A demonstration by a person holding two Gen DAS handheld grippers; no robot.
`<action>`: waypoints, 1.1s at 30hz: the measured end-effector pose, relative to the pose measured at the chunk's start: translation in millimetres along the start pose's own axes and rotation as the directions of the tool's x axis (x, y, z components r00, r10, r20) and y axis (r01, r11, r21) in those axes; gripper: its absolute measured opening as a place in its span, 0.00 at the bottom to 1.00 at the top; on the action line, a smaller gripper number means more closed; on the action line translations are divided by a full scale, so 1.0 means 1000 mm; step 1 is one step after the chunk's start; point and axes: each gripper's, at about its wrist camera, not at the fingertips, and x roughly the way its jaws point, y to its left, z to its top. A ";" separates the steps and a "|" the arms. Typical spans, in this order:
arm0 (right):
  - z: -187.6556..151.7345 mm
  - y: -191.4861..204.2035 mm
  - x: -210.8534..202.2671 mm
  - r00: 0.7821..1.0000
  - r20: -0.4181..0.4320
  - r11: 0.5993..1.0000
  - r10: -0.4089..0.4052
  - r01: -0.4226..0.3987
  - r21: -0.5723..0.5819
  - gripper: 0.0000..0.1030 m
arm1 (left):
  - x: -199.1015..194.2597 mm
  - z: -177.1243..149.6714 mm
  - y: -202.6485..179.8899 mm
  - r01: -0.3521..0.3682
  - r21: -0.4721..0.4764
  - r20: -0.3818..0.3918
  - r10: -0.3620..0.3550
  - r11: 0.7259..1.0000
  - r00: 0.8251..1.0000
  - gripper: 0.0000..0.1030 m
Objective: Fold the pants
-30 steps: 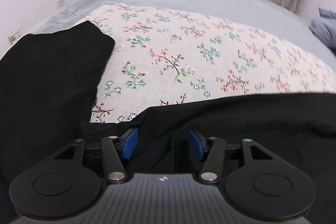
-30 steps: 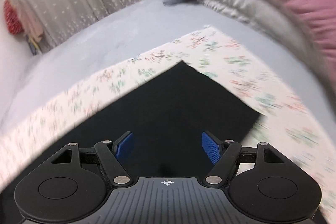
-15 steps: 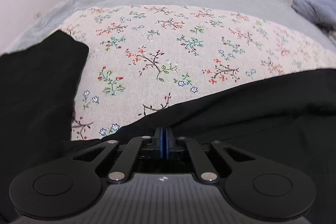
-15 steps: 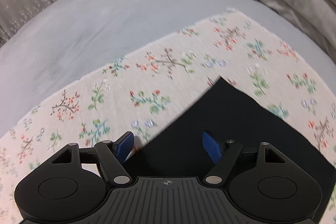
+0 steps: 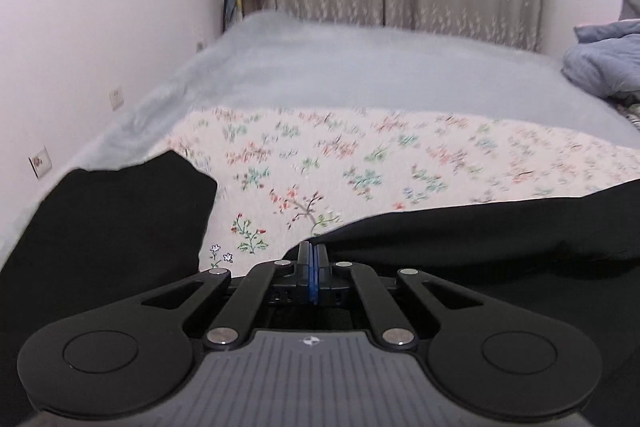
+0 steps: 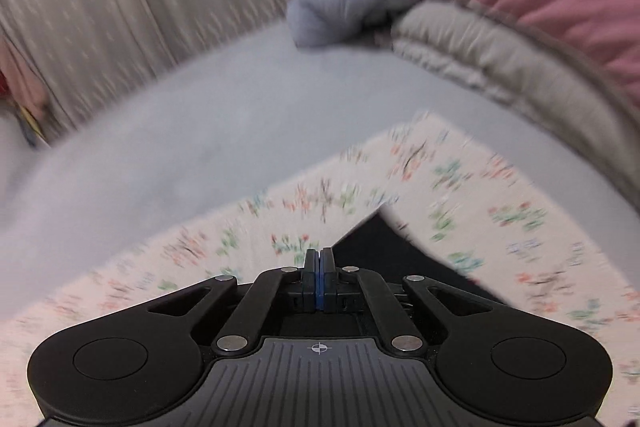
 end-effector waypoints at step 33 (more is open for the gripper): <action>-0.047 0.080 0.139 0.949 -0.229 0.976 -0.215 0.202 -0.076 0.87 | -0.072 -0.139 -0.033 0.264 0.243 -0.167 -0.228 0.933 0.959 0.15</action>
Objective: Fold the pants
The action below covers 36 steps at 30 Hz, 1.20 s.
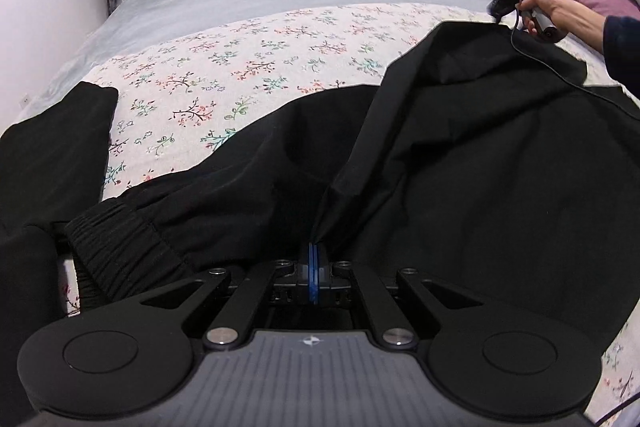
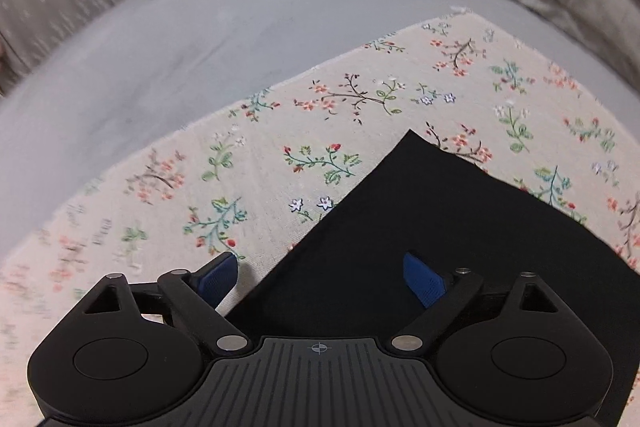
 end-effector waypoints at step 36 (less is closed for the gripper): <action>-0.219 -0.336 -0.226 0.963 0.170 0.917 0.207 -0.252 0.310 0.01 | -0.108 -0.070 0.065 -0.014 -0.491 0.123 0.084 0.871 0.989 0.69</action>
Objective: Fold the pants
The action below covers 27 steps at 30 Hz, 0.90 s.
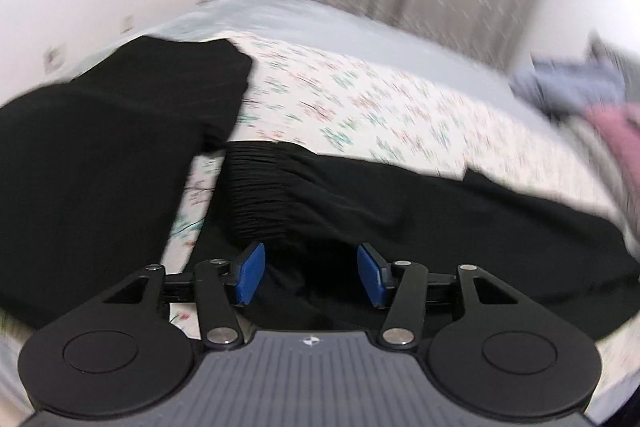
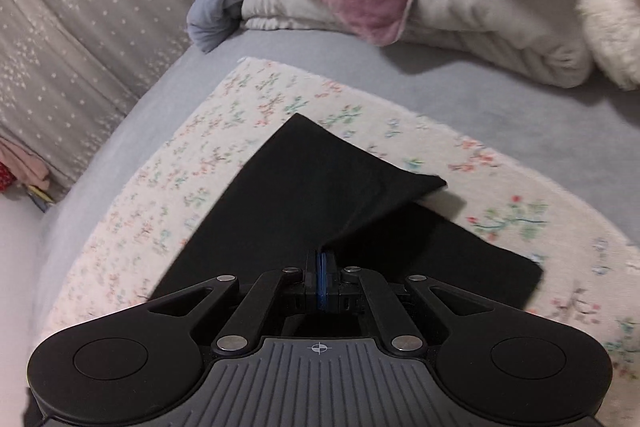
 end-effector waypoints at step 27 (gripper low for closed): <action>-0.005 -0.009 -0.026 0.978 0.081 0.981 0.194 -0.194 -0.004 0.01 | 0.026 0.035 0.004 -0.063 -0.506 0.000 0.073 0.860 0.997 0.18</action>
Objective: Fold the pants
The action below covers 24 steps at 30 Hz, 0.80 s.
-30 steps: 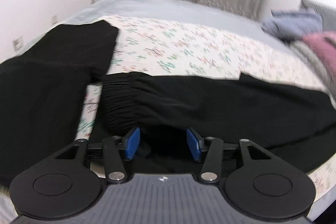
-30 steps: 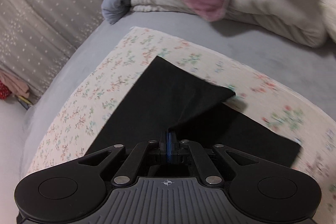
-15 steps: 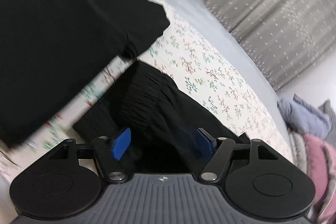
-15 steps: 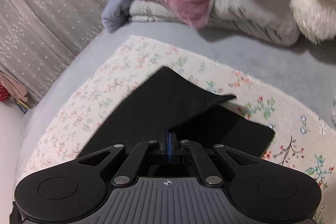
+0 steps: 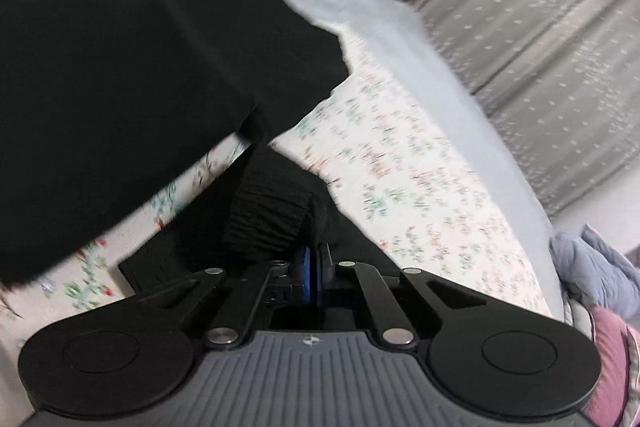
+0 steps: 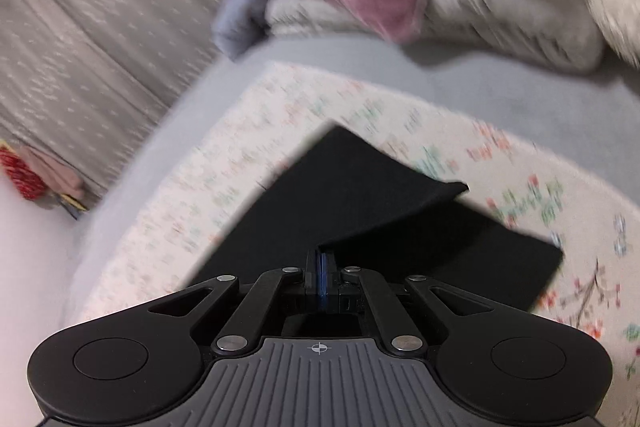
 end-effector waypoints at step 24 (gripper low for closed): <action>-0.032 -0.013 -0.036 0.957 -0.103 0.947 -0.273 0.248 -0.203 0.04 | -0.012 -0.018 0.029 -0.123 0.321 -0.052 0.147 0.939 0.988 0.60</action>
